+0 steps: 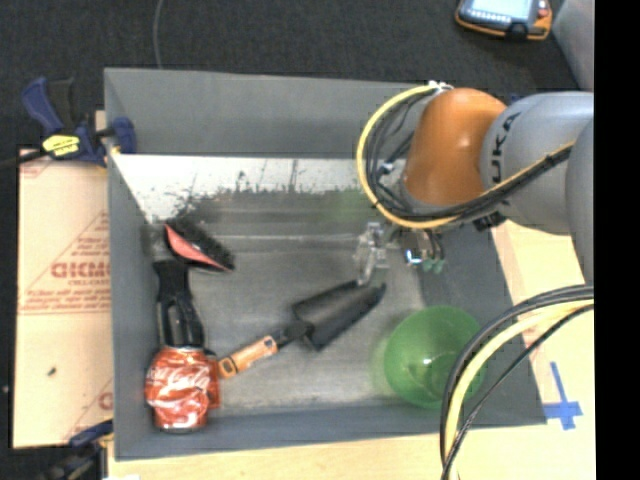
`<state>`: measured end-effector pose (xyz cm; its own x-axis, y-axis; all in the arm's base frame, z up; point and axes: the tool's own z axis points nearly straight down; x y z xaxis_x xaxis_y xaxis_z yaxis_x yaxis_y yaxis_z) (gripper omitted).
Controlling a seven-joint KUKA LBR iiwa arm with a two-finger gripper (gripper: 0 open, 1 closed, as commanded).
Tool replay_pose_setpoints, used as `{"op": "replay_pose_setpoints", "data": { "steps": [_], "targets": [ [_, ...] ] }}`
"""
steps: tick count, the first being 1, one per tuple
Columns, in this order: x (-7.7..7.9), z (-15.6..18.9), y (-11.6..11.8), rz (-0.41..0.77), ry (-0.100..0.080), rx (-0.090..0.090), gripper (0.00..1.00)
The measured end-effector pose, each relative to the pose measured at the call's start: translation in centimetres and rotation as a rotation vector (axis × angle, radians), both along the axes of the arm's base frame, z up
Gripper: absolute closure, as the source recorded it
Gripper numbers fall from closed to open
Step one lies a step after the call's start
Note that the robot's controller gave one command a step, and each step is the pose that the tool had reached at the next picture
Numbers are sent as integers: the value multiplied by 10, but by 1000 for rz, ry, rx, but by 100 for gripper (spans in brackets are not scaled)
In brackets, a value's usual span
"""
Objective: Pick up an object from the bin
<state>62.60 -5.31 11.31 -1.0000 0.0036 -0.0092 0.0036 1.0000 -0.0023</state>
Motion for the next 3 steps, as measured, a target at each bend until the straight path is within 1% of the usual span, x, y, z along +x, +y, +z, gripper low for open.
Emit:
{"op": "replay_pose_setpoints", "data": {
  "steps": [1,2,3],
  "targets": [
    [-8,-34,18,529,-4,-7,100],
    [-8,-36,24,442,-3,-5,100],
    [-8,-37,29,248,-4,-2,100]
  ]
}}
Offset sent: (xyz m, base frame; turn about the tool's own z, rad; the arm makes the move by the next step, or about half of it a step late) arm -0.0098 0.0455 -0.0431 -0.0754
